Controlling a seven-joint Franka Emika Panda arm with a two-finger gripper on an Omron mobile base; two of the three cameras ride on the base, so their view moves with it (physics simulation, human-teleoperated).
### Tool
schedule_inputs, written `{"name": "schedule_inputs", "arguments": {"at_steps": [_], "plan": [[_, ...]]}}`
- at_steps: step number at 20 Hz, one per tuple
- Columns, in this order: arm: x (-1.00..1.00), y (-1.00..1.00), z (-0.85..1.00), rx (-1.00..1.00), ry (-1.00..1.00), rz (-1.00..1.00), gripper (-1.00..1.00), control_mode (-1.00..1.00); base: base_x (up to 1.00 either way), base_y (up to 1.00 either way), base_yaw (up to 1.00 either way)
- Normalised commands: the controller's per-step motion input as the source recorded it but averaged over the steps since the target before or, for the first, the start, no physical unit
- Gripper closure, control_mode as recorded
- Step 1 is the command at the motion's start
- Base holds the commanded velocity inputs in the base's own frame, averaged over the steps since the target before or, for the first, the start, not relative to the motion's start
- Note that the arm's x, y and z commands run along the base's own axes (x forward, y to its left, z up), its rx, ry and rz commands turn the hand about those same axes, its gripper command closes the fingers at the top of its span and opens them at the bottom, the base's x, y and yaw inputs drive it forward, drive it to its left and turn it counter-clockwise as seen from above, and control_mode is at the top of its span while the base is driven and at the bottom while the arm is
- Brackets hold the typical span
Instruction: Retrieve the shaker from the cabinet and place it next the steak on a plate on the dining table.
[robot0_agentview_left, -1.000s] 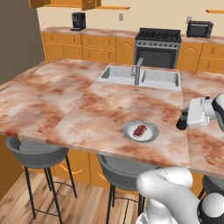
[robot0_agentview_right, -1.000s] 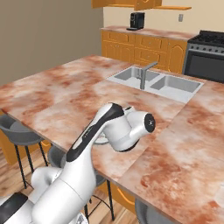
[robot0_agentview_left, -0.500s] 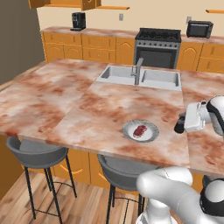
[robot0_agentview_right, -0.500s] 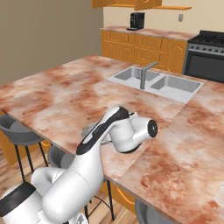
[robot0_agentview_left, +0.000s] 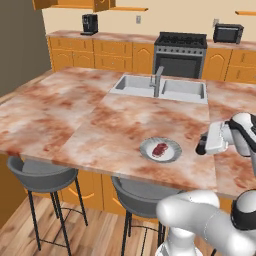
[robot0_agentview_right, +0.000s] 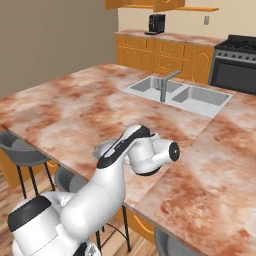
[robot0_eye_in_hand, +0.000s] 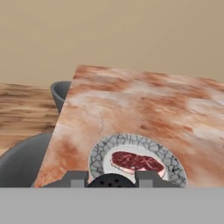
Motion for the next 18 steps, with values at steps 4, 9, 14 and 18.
{"name": "schedule_inputs", "arguments": {"at_steps": [4, 9, 14, 18], "plan": [[0.28, -0.12, -0.24, 0.00, 0.00, 0.00, 1.00, -1.00, 0.00, 0.00, 0.00], [0.29, -0.14, -0.24, 0.00, 0.00, 0.00, 1.00, -1.00, 0.00, 0.00, 0.00], [0.26, -0.15, -0.24, 0.00, 0.00, 0.00, 1.00, -1.00, 0.00, 0.00, 0.00], [0.24, -0.13, -0.25, 0.00, 0.00, 0.00, 1.00, -1.00, 0.00, 0.00, 0.00]]}}
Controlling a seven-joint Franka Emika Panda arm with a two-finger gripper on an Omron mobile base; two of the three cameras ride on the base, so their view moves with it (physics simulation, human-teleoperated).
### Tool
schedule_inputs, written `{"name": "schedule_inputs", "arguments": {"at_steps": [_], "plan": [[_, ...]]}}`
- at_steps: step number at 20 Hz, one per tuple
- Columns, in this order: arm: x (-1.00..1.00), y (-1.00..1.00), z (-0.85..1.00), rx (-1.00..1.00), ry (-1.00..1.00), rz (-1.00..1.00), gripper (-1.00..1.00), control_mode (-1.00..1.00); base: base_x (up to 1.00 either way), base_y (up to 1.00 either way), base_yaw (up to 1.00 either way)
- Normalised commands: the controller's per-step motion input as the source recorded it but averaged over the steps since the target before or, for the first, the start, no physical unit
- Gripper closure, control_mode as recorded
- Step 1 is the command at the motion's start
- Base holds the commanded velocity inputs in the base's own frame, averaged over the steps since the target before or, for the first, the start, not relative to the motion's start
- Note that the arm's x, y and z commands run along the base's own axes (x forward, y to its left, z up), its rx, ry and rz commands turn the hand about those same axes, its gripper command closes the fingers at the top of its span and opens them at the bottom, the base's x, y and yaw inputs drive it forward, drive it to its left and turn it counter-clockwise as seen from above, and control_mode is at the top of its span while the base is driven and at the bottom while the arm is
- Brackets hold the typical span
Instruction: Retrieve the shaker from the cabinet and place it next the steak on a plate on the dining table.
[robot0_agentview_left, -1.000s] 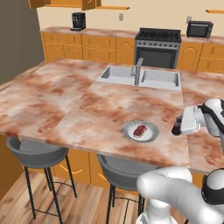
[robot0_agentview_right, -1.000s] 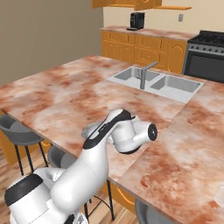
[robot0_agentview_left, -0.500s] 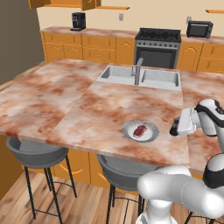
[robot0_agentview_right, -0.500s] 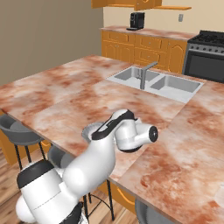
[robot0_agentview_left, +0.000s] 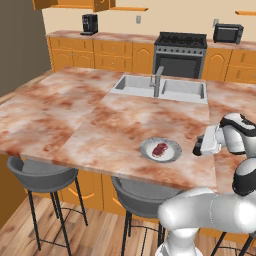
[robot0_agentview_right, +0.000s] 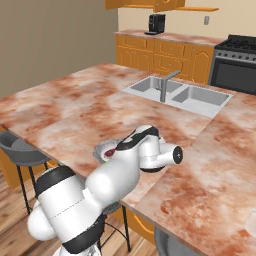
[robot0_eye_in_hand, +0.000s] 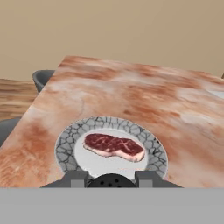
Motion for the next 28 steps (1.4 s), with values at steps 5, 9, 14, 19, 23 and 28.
{"name": "schedule_inputs", "arguments": {"at_steps": [5, 9, 14, 19, 23, 28], "plan": [[0.24, -0.08, -0.31, 0.00, 0.00, 0.00, 1.00, -1.00, 0.00, 0.00, 0.00], [0.25, -0.06, -0.30, 0.00, 0.00, 0.00, 1.00, -1.00, 0.00, 0.00, 0.00], [0.26, -0.05, -0.27, 0.00, 0.00, 0.00, 1.00, -1.00, 0.00, 0.00, 0.00], [0.22, -0.07, -0.25, 0.00, 0.00, 0.00, 1.00, -1.00, 0.00, 0.00, 0.00], [0.19, -0.11, -0.24, 0.00, 0.00, 0.00, 1.00, -1.00, 0.00, 0.00, 0.00], [0.15, -0.12, -0.23, 0.00, 0.00, 0.00, 1.00, -1.00, 0.00, 0.00, 0.00]]}}
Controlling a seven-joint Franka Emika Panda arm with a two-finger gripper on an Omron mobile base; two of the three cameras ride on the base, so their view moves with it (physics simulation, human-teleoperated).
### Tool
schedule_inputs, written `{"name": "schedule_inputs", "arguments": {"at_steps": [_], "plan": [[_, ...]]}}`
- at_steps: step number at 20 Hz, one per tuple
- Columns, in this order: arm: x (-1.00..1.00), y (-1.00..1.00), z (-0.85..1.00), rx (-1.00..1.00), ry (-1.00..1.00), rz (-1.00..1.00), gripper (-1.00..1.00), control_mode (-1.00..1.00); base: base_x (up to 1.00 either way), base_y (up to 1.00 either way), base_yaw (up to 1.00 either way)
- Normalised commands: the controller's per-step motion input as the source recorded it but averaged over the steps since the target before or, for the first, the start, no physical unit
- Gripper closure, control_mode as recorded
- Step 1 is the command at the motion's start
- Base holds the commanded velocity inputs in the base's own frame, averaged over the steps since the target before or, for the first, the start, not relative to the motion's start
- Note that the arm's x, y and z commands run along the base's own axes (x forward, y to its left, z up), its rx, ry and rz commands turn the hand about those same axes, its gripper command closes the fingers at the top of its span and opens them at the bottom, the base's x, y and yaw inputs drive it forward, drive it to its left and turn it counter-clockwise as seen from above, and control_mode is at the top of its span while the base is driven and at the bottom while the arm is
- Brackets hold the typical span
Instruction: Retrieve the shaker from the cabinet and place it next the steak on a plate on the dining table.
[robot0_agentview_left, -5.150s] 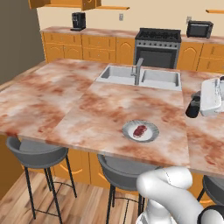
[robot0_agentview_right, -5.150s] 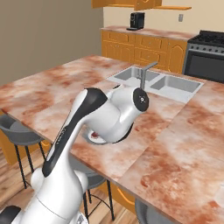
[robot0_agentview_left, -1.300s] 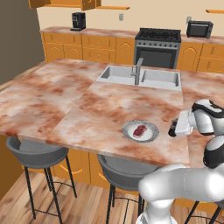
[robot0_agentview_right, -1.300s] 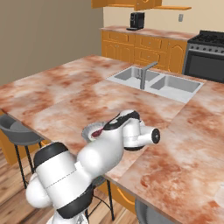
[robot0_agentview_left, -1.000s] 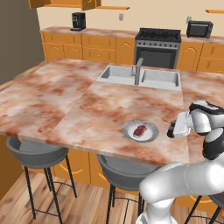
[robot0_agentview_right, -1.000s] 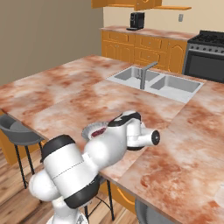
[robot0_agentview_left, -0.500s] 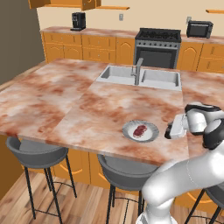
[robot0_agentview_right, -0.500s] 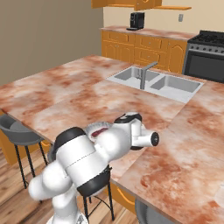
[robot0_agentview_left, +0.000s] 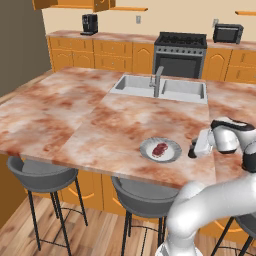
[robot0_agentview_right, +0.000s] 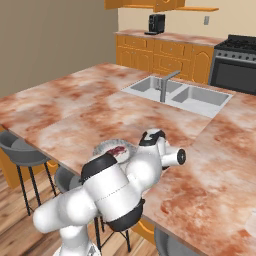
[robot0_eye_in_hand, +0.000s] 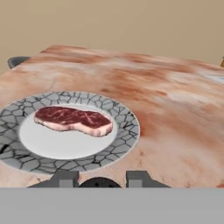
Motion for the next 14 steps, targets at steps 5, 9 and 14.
{"name": "schedule_inputs", "arguments": {"at_steps": [5, 9, 14], "plan": [[0.04, -0.02, -0.23, 0.00, 0.00, 0.00, -1.00, -1.00, 0.00, 0.00, 0.00], [0.00, 0.00, -0.14, 0.00, 0.00, 0.00, -1.00, -1.00, 0.00, 0.00, 0.00], [-0.04, 0.00, 0.00, 0.00, 0.00, 0.00, -1.00, -1.00, 0.00, 0.00, 0.00]]}}
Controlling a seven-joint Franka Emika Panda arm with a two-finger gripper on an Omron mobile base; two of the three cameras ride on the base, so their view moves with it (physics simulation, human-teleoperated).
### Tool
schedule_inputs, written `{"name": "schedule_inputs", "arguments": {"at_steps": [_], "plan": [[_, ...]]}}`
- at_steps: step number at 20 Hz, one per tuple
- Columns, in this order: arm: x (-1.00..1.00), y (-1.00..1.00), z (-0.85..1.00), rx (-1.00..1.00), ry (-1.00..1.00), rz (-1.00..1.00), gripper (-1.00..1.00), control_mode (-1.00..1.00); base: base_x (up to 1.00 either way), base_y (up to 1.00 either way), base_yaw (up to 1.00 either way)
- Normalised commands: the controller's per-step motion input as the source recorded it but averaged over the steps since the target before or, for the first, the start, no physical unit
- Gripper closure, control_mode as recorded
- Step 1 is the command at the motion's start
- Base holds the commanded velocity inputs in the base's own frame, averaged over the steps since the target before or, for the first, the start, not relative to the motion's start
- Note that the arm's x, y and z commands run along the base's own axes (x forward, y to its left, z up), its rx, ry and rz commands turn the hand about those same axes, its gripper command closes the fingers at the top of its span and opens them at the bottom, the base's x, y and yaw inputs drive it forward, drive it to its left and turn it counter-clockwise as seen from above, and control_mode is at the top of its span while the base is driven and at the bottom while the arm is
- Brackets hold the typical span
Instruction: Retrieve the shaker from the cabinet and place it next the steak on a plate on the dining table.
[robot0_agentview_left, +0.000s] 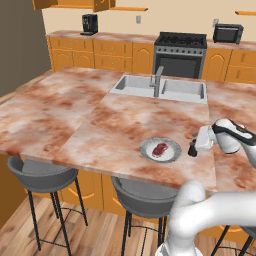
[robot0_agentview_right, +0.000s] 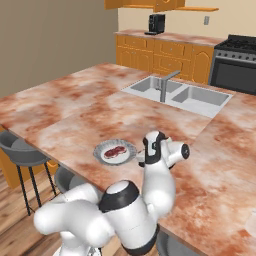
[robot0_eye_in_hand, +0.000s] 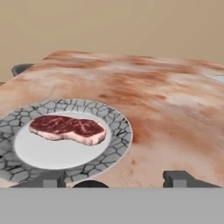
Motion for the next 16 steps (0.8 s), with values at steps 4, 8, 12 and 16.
{"name": "schedule_inputs", "arguments": {"at_steps": [4, 8, 12, 16], "plan": [[-0.22, 0.00, 0.00, 0.00, 0.00, 0.00, -1.00, -1.00, 0.00, 0.00, 0.00], [-0.46, 0.00, 0.00, 0.00, -0.05, 0.00, -1.00, -1.00, 0.00, 0.00, 0.00], [-0.42, 0.00, 0.16, 0.00, -0.10, 0.00, -1.00, -1.00, 0.00, 0.00, 0.00], [-0.37, 0.05, 0.47, -0.01, -0.14, 0.02, -1.00, -1.00, 0.00, 0.00, 0.00]]}}
